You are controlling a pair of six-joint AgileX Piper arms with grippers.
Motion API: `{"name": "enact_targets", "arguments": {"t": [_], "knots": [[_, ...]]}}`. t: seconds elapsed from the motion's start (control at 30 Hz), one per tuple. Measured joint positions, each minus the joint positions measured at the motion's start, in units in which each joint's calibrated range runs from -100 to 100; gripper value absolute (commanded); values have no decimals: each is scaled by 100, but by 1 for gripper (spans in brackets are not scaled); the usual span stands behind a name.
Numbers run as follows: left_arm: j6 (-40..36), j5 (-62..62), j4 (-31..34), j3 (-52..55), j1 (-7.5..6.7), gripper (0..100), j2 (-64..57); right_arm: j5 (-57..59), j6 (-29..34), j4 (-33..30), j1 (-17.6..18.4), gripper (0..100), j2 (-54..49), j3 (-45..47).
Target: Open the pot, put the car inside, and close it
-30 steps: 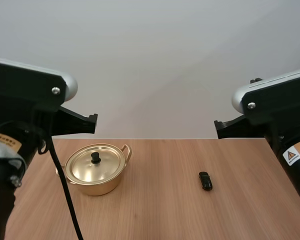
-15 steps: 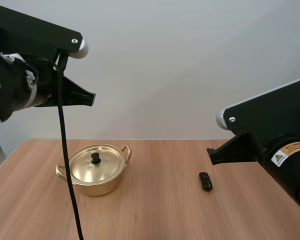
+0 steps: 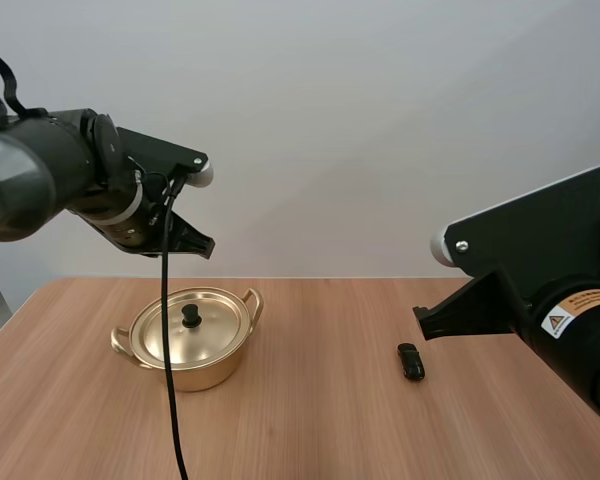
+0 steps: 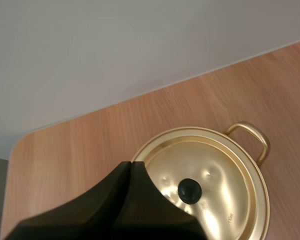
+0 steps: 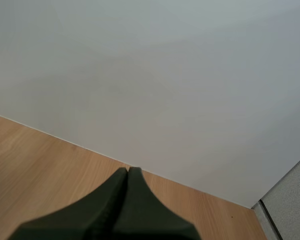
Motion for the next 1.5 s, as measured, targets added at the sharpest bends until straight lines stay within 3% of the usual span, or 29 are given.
{"name": "enact_targets", "arguments": {"t": [0.13, 0.33, 0.4, 0.77, 1.37, 1.47, 1.5], "knots": [[260, 273, -407, -14, 0, 18, 259, 17, 0, 0, 0, 0, 0, 0], [321, 398, -557, -14, 0, 65, 308, 59, 0, 4, 0, 0, 0, 0], [321, 598, -557, -14, 0, 73, 414, 59, 0, 38, 0, 0, 0, 0], [321, 1415, -557, -14, 0, 73, 1324, 258, -73, 63, 0, 0, 0, 0], [333, 403, -417, -14, 0, 73, 2085, 276, -120, 48, -38, 0, 0, 0], [366, 396, -431, -14, 0, 70, 2176, 260, -120, 48, -53, 0, 0, 0], [366, 396, -447, -14, 0, 64, 2203, 260, -120, 48, -55, 0, 0, 0]]}}
